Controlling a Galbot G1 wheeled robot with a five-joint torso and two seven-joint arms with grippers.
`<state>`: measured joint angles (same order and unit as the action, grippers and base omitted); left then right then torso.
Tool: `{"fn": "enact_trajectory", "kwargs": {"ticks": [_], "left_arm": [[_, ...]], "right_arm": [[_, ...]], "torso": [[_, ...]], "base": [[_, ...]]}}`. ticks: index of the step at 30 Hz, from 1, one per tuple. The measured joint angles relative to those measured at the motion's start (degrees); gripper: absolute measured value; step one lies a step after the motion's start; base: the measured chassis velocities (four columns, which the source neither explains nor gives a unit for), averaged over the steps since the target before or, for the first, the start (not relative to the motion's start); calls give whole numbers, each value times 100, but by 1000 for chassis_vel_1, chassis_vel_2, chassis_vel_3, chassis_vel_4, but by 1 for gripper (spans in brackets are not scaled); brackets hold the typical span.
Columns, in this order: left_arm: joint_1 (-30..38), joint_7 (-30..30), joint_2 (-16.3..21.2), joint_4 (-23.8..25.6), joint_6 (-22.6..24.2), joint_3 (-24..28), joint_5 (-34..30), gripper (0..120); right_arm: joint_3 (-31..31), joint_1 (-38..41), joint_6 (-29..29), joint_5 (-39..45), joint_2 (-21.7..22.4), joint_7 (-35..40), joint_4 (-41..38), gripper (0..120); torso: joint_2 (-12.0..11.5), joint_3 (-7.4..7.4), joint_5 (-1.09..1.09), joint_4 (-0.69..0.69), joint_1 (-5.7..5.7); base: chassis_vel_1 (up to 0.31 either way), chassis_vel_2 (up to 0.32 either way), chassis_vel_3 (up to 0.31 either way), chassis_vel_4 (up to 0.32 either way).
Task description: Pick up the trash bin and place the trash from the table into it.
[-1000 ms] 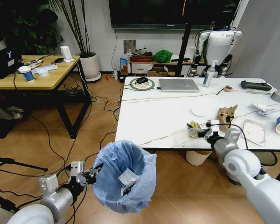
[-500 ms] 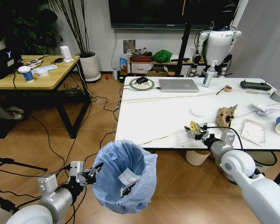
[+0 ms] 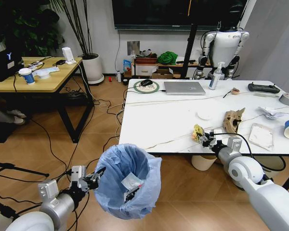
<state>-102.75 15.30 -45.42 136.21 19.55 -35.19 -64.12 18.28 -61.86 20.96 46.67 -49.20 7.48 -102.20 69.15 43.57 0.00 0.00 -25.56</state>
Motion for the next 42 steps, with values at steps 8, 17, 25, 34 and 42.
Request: {"fn": "enact_trajectory", "kwargs": {"ticks": [8, 17, 25, 34, 42], "left_arm": [[37, 2, -12, 0, 0, 16, -3, 0], [62, 17, 41, 2, 2, 163, -32, 0], [103, 76, 164, 21, 14, 190, -175, 0], [60, 89, 160, 49, 17, 144, -204, 0], [16, 83, 65, 78, 19, 124, -159, 0]], "right_arm": [[-2, -34, -53, -18, 41, -75, -1, 0], [-101, 92, -1240, -128, 330, -839, -477, 0], [-737, 216, -1957, 62, 1164, -1961, -1866, 0], [-2150, 601, -2636, -465, 1664, -2804, -2336, 0], [-2569, 650, -3082, -1209, 1746, -3306, -2095, 0]], "torso": [[0, 0, 0, 0, 0], [0, 0, -3, 1, 0], [0, 0, -1, 0, 0], [1, 0, 0, 0, 0], [0, 0, 0, 0, 0]], "base": [[0, 0, 0, 0], [0, 0, 0, 0], [0, 0, 0, 0], [0, 0, 0, 0], [0, 0, 0, 0]]}}
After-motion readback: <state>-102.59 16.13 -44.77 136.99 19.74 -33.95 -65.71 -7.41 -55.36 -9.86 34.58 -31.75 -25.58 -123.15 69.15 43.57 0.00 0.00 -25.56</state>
